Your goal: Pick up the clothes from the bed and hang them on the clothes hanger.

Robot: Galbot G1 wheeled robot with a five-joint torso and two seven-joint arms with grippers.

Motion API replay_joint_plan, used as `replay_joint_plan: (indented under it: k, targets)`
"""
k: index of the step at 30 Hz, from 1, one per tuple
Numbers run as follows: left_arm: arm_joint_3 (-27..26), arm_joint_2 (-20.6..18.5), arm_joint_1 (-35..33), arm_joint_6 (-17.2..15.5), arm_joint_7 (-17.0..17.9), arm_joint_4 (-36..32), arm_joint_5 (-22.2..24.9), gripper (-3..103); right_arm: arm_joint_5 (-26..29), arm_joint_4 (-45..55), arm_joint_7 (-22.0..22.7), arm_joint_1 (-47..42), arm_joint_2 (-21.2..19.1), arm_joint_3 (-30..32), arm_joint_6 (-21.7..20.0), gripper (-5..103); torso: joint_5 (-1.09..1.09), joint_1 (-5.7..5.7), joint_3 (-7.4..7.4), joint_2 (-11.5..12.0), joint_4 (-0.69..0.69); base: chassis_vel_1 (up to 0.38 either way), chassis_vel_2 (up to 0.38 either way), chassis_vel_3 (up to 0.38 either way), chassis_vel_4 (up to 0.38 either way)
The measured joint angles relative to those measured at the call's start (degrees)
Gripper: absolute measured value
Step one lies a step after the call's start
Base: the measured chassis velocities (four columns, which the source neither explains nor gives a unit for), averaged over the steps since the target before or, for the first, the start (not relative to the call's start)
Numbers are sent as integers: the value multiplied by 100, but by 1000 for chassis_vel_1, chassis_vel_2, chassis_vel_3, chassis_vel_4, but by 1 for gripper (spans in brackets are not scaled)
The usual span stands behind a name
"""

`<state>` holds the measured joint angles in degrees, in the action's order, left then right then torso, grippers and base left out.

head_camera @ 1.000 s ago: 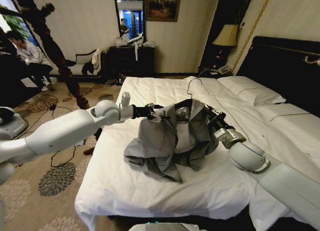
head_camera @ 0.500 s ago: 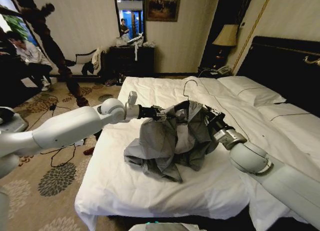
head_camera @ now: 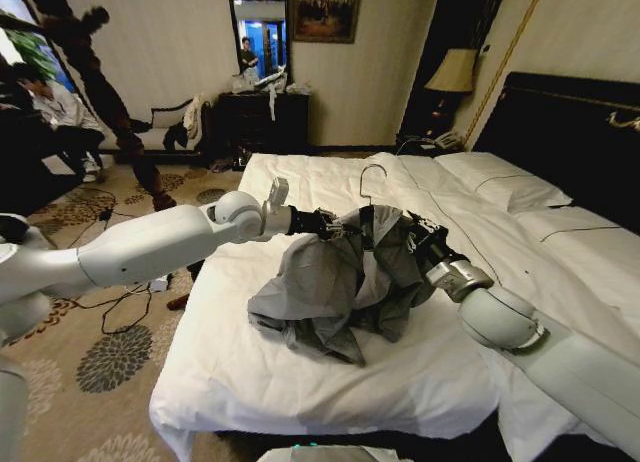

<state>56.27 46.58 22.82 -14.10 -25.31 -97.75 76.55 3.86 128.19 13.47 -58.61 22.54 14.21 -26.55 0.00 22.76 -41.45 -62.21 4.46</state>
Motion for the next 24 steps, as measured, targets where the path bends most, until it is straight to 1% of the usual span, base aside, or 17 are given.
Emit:
replay_joint_plan:
  k: [7,12,13,14,15,16,17,18,21,23,24]
  targets:
    - [-75,-55,-19,43,-57,-23,70,16,-13,9,0,28,9,-9,45,19,0,0,0,0,-1,0,0,0,0]
    - [-217,9,-81,112,-24,14,-70,16,19,17,2,25,-22,33,55,19,0,0,0,0,0,0,0,0,0]
    - [-236,32,-84,141,-24,39,-99,16,39,21,0,25,-29,43,55,17,0,0,0,0,1,0,0,0,0]
    - [-239,55,-84,161,-9,52,-111,16,63,64,-9,27,-29,45,77,22,1,0,0,0,1,0,0,0,0]
    - [-239,64,-79,175,-2,53,-113,16,71,87,-10,30,-27,47,90,22,1,1,0,0,1,0,0,0,0]
    - [-242,66,-69,201,46,55,-121,16,91,72,-10,24,-20,57,86,27,0,0,0,0,0,0,0,0,0]
    - [-242,66,-69,201,46,55,-121,16,91,72,-10,24,-20,57,86,27,0,0,0,0,0,0,0,0,0]
    - [-246,68,-69,215,72,49,-122,16,94,76,-12,12,-18,65,87,33,0,0,0,0,-2,0,0,0,0]
    - [-264,69,-71,250,126,43,-155,16,115,96,-18,-23,-21,89,83,49,0,0,0,0,0,0,0,0,0]
    - [-268,66,-72,261,132,43,-161,16,123,99,-21,-25,-23,93,79,49,0,0,0,0,1,0,0,0,0]
    - [-278,59,-74,269,142,43,-167,16,137,103,-26,-32,-28,104,76,55,0,0,0,0,1,0,0,0,0]
